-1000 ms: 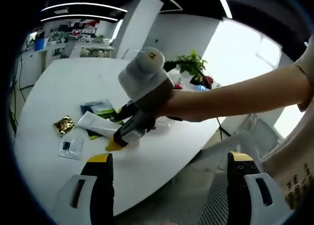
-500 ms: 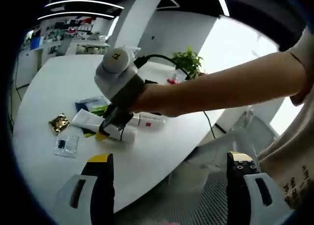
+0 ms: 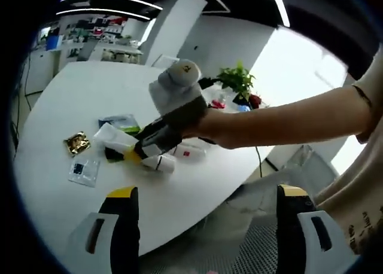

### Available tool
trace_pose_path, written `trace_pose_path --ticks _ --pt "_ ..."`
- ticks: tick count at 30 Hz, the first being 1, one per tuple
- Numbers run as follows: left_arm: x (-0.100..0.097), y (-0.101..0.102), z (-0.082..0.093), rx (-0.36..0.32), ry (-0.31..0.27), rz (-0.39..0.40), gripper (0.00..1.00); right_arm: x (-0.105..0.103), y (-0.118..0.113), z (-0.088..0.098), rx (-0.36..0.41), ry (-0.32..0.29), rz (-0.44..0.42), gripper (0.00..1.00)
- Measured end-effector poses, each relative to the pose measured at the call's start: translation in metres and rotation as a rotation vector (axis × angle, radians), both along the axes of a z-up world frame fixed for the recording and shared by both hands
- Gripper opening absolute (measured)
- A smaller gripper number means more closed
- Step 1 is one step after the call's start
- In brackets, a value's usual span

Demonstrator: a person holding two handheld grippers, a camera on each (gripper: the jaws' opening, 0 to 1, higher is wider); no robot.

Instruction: Arrange the skincare products in the storage area until every visible bottle or jar stands upright without overlapping.

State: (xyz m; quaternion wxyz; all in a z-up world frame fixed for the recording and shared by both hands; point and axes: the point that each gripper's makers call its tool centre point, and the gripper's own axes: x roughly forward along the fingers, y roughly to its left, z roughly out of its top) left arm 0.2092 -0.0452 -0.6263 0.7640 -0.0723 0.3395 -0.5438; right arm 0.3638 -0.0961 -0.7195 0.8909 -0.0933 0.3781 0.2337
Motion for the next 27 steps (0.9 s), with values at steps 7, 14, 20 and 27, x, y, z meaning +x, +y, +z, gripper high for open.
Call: trace_pose_path --ticks 7,14,20,27 --pt "0.012 0.001 0.011 -0.036 0.02 0.085 0.94 -0.016 -0.003 0.032 0.089 -0.065 -0.019 0.27" --pt "0.029 -0.012 0.03 -0.105 0.04 0.179 0.93 -0.044 -0.012 0.064 0.169 -0.126 -0.036 0.26" --pt "0.036 -0.031 0.038 -0.148 0.066 0.223 0.93 -0.064 -0.023 0.105 0.226 -0.222 -0.051 0.26" --pt "0.042 -0.065 0.054 -0.24 0.132 0.263 0.91 -0.088 -0.036 0.135 0.209 -0.311 -0.031 0.26"
